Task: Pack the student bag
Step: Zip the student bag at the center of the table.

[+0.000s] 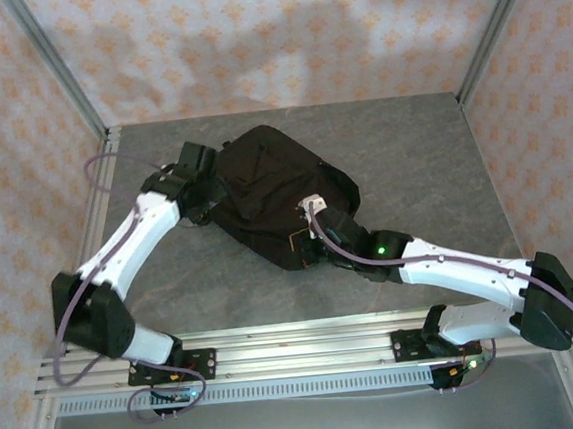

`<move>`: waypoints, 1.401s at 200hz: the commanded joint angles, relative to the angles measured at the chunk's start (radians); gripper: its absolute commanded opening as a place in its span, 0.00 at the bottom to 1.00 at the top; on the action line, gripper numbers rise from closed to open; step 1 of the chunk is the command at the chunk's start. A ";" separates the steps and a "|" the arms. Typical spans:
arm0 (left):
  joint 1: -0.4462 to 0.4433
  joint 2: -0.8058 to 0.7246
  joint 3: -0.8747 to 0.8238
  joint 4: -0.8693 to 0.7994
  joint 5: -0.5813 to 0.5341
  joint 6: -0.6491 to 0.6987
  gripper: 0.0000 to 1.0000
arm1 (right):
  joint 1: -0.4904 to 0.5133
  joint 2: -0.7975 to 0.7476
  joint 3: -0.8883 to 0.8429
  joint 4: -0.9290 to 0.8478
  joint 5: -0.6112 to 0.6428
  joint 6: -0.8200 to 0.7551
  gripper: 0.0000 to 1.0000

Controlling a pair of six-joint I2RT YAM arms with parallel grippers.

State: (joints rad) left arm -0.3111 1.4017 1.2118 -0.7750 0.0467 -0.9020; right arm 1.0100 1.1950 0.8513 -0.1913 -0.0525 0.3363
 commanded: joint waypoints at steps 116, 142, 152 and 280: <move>-0.272 -0.170 -0.296 0.317 0.245 -0.247 0.51 | 0.001 0.015 -0.034 0.219 -0.017 0.170 0.00; -0.273 -0.135 -0.283 0.327 0.249 -0.244 0.51 | 0.001 0.007 -0.042 0.218 -0.019 0.169 0.00; -0.272 -0.126 -0.284 0.332 0.249 -0.244 0.50 | 0.000 0.005 -0.044 0.219 -0.025 0.170 0.00; -0.272 -0.057 -0.239 0.115 0.062 -0.085 0.00 | 0.004 -0.044 -0.124 0.000 0.051 0.149 0.00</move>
State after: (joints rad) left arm -0.5877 1.3678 0.9337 -0.5323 0.2581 -1.0595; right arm 1.0092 1.2190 0.7563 -0.0750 -0.0753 0.5045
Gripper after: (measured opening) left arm 0.047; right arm 0.042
